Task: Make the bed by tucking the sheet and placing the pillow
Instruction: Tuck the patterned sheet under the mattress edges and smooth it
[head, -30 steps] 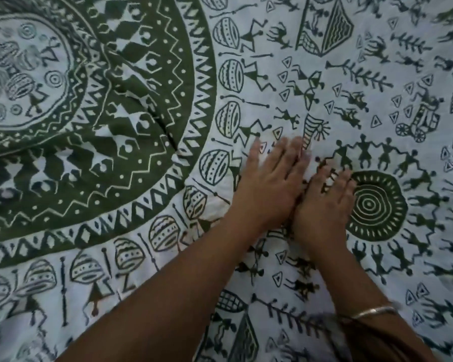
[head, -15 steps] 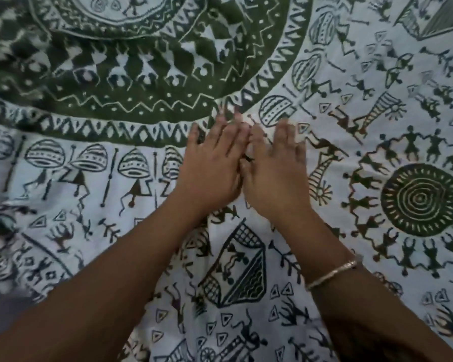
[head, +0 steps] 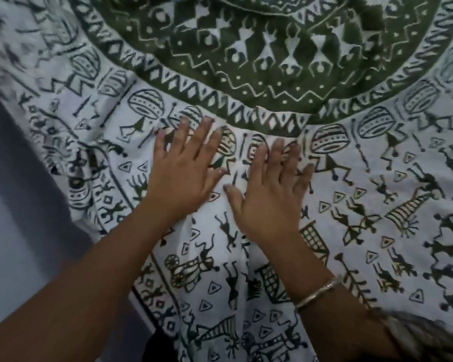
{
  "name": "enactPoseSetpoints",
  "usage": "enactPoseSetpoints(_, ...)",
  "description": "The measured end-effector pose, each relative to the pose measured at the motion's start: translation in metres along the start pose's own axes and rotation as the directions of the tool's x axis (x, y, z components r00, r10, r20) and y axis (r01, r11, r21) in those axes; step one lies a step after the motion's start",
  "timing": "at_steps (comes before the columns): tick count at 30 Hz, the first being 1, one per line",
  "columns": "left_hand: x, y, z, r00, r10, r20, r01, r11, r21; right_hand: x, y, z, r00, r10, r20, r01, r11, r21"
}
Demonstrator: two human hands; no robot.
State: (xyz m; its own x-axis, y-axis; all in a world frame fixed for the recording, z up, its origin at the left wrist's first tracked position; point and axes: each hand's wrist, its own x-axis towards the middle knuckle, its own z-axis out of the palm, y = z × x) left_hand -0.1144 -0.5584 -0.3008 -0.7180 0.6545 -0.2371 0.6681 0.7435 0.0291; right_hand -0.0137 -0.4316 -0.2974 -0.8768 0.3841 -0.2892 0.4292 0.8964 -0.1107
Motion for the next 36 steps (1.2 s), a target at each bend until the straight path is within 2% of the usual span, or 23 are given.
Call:
enactPoseSetpoints(3, -0.011, -0.024, 0.000, 0.996, -0.087, -0.009, 0.086, 0.995, -0.041, -0.005, -0.031, 0.002, 0.976, -0.213, 0.048, 0.216, 0.974, -0.069)
enactPoseSetpoints(4, -0.016, -0.029, -0.001, 0.991, -0.135, -0.012, 0.134, 0.989, -0.067, -0.005, -0.040, 0.002, 0.969, -0.244, 0.050, 0.247, 0.967, -0.061)
enactPoseSetpoints(6, -0.030, -0.038, 0.000, 0.984, -0.181, -0.003, 0.180, 0.980, -0.087, -0.004, -0.051, 0.002, 0.977, -0.208, 0.040, 0.209, 0.977, -0.033)
enactPoseSetpoints(9, -0.058, -0.050, 0.011, 0.988, -0.150, 0.037, 0.152, 0.987, -0.060, -0.012, -0.066, 0.007, 0.994, -0.096, 0.051, 0.095, 0.995, 0.020)
enactPoseSetpoints(12, -0.073, -0.064, 0.017, 0.981, -0.196, -0.002, 0.195, 0.974, -0.115, -0.016, -0.089, 0.009, 0.983, -0.164, 0.079, 0.160, 0.985, 0.057)
enactPoseSetpoints(14, -0.077, -0.069, 0.019, 0.965, -0.257, -0.047, 0.247, 0.956, -0.158, -0.015, -0.100, 0.008, 0.974, -0.211, 0.080, 0.207, 0.977, 0.056)
enactPoseSetpoints(17, -0.082, -0.071, 0.020, 0.923, -0.337, -0.186, 0.302, 0.934, -0.191, -0.007, -0.110, 0.001, 0.996, -0.082, -0.035, 0.083, 0.996, 0.025)
enactPoseSetpoints(19, -0.083, -0.073, 0.020, 0.873, -0.369, -0.318, 0.324, 0.927, -0.187, -0.001, -0.121, -0.002, 0.996, -0.067, -0.053, 0.068, 0.998, 0.007)
enactPoseSetpoints(22, -0.083, -0.079, 0.017, 0.857, -0.387, -0.340, 0.364, 0.922, -0.134, 0.009, -0.138, -0.001, 0.980, -0.197, 0.002, 0.196, 0.979, 0.064)
enactPoseSetpoints(23, -0.086, -0.085, 0.015, 0.848, -0.434, -0.303, 0.407, 0.901, -0.152, 0.011, -0.145, -0.002, 0.968, -0.250, 0.014, 0.247, 0.964, 0.101)
enactPoseSetpoints(25, -0.096, -0.099, 0.011, 0.781, -0.590, -0.206, 0.547, 0.805, -0.229, 0.012, -0.161, -0.003, 0.923, -0.384, 0.007, 0.379, 0.914, 0.141)
enactPoseSetpoints(27, -0.108, -0.110, 0.009, 0.737, -0.654, -0.171, 0.600, 0.750, -0.279, 0.007, -0.173, -0.001, 0.882, -0.471, -0.028, 0.470, 0.872, 0.139)
enactPoseSetpoints(29, -0.113, -0.109, 0.007, 0.798, -0.565, -0.209, 0.491, 0.811, -0.318, 0.003, -0.175, 0.002, 0.893, -0.438, -0.107, 0.451, 0.870, 0.197)
enactPoseSetpoints(30, -0.112, -0.107, 0.006, 0.828, -0.510, -0.234, 0.422, 0.840, -0.340, 0.001, -0.172, 0.003, 0.919, -0.366, -0.146, 0.393, 0.884, 0.253)
enactPoseSetpoints(32, -0.103, -0.102, 0.007, 0.853, -0.476, -0.216, 0.370, 0.841, -0.395, 0.001, -0.162, 0.004, 0.977, -0.165, -0.132, 0.200, 0.922, 0.331)
enactPoseSetpoints(33, -0.098, -0.100, 0.008, 0.849, -0.499, -0.174, 0.394, 0.817, -0.421, 0.002, -0.157, 0.006, 0.992, -0.089, -0.088, 0.112, 0.946, 0.304)
enactPoseSetpoints(34, -0.093, -0.099, 0.010, 0.840, -0.526, -0.135, 0.426, 0.793, -0.436, 0.002, -0.154, 0.006, 0.996, -0.074, -0.049, 0.083, 0.970, 0.226)
enactPoseSetpoints(36, -0.088, -0.099, 0.014, 0.830, -0.537, -0.151, 0.429, 0.787, -0.443, 0.002, -0.154, 0.008, 0.977, -0.211, -0.017, 0.211, 0.975, 0.075)
